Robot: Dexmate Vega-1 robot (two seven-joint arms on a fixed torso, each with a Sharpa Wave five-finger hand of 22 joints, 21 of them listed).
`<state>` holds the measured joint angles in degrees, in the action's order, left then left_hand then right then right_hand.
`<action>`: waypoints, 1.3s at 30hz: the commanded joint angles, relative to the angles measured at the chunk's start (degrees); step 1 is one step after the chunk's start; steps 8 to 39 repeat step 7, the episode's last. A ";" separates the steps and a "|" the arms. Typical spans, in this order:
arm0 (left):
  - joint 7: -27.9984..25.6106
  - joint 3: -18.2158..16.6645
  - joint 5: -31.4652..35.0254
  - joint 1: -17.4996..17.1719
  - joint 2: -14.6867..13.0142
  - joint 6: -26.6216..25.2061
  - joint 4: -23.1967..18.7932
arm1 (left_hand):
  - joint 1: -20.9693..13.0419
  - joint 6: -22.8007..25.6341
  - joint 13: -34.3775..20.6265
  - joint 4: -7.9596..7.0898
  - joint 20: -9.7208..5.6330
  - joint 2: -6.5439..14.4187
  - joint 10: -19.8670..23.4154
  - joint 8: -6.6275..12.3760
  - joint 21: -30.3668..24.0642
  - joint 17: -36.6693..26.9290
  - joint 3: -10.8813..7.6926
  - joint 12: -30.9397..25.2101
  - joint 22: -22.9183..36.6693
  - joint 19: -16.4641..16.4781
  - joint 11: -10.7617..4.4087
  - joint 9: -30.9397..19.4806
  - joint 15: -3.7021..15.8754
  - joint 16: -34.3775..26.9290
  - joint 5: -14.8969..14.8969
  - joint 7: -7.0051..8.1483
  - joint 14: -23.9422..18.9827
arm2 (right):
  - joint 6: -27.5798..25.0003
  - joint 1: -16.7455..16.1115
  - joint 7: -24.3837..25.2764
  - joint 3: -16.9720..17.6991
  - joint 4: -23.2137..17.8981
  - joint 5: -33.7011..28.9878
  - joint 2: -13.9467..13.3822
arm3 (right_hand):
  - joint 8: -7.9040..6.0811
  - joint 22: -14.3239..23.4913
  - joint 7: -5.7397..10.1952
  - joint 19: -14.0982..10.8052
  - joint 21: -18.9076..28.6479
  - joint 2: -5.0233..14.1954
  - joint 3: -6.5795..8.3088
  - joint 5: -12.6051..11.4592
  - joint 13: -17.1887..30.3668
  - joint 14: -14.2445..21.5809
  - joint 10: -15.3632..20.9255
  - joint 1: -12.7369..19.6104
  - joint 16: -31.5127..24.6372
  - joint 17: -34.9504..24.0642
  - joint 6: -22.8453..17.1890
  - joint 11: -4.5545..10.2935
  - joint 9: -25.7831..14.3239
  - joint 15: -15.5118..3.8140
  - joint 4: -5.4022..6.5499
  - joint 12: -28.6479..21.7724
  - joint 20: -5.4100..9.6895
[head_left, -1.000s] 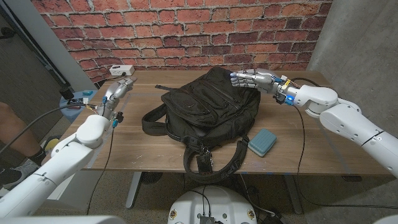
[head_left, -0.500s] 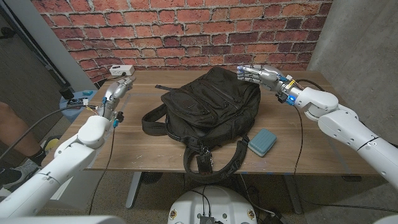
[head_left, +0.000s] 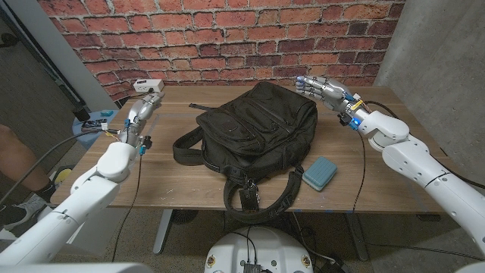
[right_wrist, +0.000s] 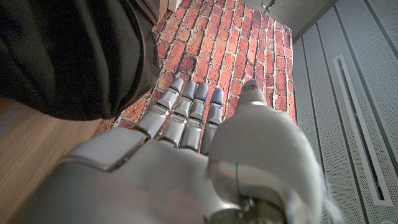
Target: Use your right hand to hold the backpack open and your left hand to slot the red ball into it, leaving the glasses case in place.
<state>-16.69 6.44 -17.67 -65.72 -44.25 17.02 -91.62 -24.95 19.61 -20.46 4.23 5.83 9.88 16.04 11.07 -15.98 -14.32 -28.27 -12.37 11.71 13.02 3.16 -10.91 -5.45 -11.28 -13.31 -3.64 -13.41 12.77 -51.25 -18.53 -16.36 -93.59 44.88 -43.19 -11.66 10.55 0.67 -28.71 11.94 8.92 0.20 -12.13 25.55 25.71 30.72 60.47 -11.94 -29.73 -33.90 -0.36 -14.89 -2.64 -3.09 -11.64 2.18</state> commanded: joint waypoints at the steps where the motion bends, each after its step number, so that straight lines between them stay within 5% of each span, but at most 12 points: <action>1: 1.24 1.35 -0.43 1.83 0.82 2.28 2.19 | -0.09 -1.64 0.60 0.77 -0.21 -0.71 -1.82 -0.57 0.28 1.13 -1.13 0.71 -0.24 -0.19 0.03 -0.11 0.00 0.95 0.27 1.36 1.95 | 2.58 0.30 0.34 0.43 3.01 0.39 2.04 | 0.11 0.21 0.19 -0.18 0.31 -0.07 0.20 0.22 0.09 -0.36 -0.39 -0.50 -0.19 -0.04 0.38 -0.02 -0.08 -1.30 -0.17 0.17 0.35; 7: 2.27 2.29 -0.99 3.03 1.50 3.80 3.93 | -0.35 -3.03 1.37 1.48 -0.23 -0.91 -3.56 -0.80 0.92 2.30 -1.64 1.27 -0.64 -0.93 -0.86 -0.05 0.41 1.28 0.39 2.11 3.37 | 3.38 1.30 -0.16 0.40 5.59 0.80 3.26 | 0.17 0.24 0.08 -0.21 0.38 -0.25 0.27 0.30 -0.01 -0.47 -0.69 -0.40 -0.10 0.23 0.73 -0.07 -0.03 -1.43 -0.37 0.26 0.43; 39: 2.27 2.29 -0.99 3.03 1.50 3.80 3.93 | -0.35 -3.03 1.37 1.48 -0.23 -0.91 -3.56 -0.80 0.92 2.30 -1.64 1.27 -0.64 -0.93 -0.86 -0.05 0.41 1.28 0.39 2.11 3.37 | 3.38 1.30 -0.16 0.40 5.59 0.80 3.26 | 0.17 0.24 0.08 -0.21 0.38 -0.25 0.27 0.30 -0.01 -0.47 -0.69 -0.40 -0.10 0.23 0.73 -0.07 -0.03 -1.43 -0.37 0.26 0.43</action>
